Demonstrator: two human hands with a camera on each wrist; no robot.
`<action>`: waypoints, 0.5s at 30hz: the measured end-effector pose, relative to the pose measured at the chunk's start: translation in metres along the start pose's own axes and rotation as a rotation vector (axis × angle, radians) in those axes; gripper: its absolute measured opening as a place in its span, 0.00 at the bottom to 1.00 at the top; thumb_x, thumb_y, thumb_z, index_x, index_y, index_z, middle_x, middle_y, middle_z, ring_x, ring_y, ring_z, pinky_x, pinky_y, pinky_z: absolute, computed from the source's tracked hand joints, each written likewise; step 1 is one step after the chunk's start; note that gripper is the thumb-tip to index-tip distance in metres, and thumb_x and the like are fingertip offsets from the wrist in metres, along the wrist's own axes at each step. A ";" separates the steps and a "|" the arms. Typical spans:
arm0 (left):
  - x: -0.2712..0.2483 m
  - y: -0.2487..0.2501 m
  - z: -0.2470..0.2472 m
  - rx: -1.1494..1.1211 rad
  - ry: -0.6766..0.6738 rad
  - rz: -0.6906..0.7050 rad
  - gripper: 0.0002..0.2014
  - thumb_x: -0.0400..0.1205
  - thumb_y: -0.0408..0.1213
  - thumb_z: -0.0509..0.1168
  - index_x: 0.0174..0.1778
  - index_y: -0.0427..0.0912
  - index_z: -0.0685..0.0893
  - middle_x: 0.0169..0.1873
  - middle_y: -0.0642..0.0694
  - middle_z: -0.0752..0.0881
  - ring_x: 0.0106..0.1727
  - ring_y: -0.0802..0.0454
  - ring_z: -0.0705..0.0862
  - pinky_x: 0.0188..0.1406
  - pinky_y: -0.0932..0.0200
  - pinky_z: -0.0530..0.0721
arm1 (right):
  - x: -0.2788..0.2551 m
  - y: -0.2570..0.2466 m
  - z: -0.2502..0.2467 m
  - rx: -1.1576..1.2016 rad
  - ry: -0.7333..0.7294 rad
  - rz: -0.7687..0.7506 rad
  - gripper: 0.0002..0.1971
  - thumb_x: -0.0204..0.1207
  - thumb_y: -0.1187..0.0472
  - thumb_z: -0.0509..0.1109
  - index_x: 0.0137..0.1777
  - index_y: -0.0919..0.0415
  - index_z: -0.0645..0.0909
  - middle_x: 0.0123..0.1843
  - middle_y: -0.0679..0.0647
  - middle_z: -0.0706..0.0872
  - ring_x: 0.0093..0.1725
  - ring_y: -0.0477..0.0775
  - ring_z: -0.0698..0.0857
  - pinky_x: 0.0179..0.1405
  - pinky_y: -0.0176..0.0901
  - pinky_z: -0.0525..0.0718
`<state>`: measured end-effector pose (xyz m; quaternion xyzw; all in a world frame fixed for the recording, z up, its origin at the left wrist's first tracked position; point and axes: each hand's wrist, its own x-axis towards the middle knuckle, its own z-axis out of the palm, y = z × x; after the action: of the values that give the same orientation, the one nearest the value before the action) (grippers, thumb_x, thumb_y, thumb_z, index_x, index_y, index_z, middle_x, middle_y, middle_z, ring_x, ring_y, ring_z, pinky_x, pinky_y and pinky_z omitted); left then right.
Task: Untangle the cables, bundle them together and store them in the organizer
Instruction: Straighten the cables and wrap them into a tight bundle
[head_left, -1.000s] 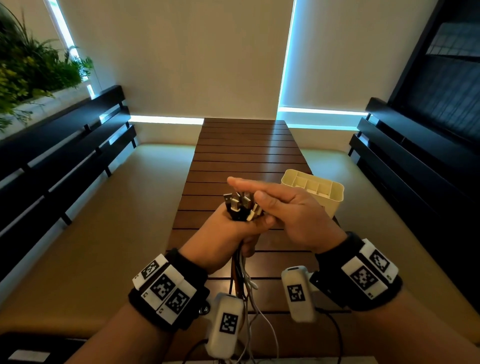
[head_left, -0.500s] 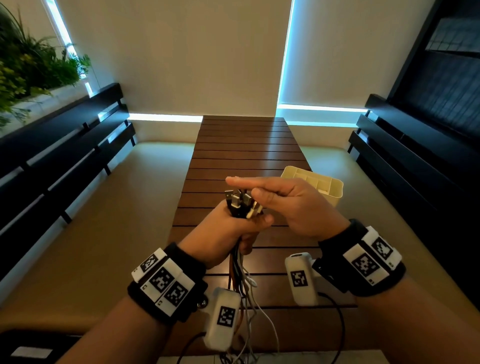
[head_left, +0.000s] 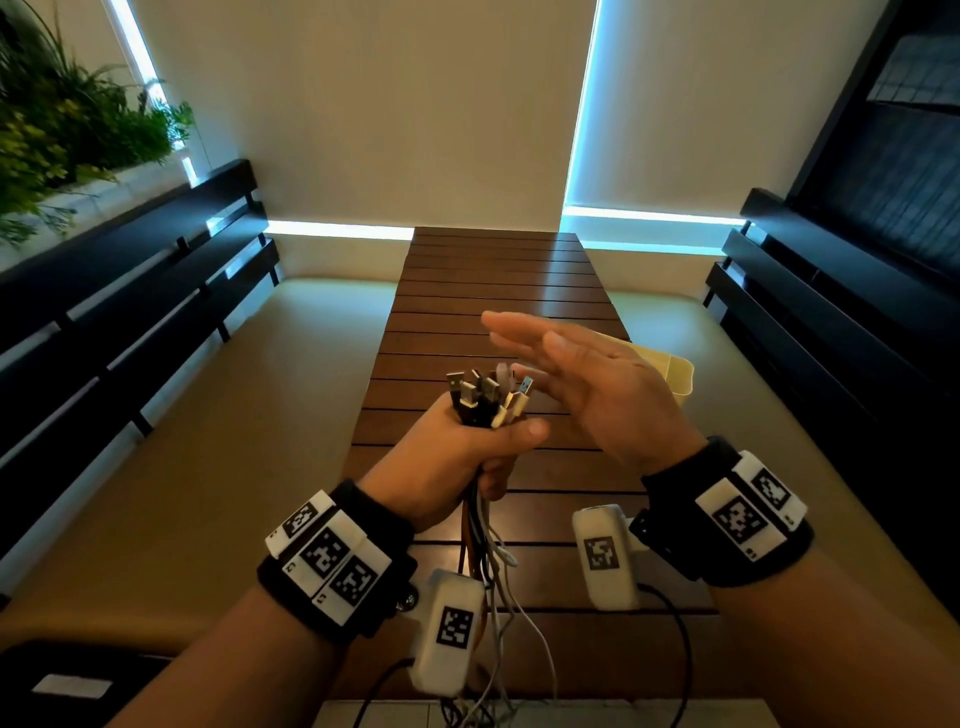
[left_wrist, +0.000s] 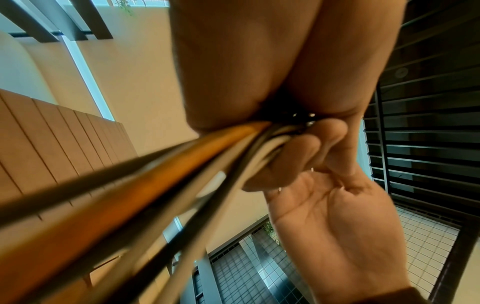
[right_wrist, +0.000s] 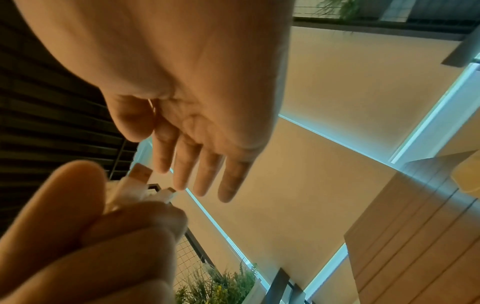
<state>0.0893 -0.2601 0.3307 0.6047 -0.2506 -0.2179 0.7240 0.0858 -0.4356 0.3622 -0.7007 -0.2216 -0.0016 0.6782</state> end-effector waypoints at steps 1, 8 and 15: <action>0.000 0.000 -0.001 -0.003 -0.007 0.005 0.16 0.80 0.33 0.70 0.27 0.48 0.77 0.19 0.47 0.67 0.19 0.51 0.67 0.22 0.60 0.71 | -0.001 0.002 -0.001 0.010 0.019 0.002 0.19 0.84 0.58 0.56 0.69 0.54 0.82 0.74 0.51 0.83 0.77 0.53 0.77 0.79 0.66 0.71; 0.002 0.000 -0.004 -0.037 -0.080 0.044 0.11 0.81 0.33 0.70 0.36 0.35 0.77 0.20 0.49 0.70 0.20 0.52 0.71 0.25 0.58 0.73 | -0.008 0.008 -0.001 0.034 -0.005 0.019 0.16 0.84 0.65 0.59 0.64 0.61 0.85 0.71 0.54 0.85 0.73 0.56 0.81 0.74 0.59 0.77; 0.005 0.001 -0.001 -0.051 -0.068 0.030 0.15 0.81 0.34 0.69 0.38 0.27 0.73 0.20 0.48 0.68 0.20 0.52 0.68 0.23 0.59 0.70 | -0.008 0.007 -0.004 -0.025 0.006 0.005 0.16 0.85 0.63 0.60 0.66 0.59 0.84 0.72 0.53 0.84 0.74 0.56 0.81 0.75 0.66 0.75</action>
<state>0.0939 -0.2620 0.3321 0.5744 -0.2782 -0.2338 0.7335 0.0815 -0.4414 0.3531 -0.7097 -0.2177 -0.0047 0.6700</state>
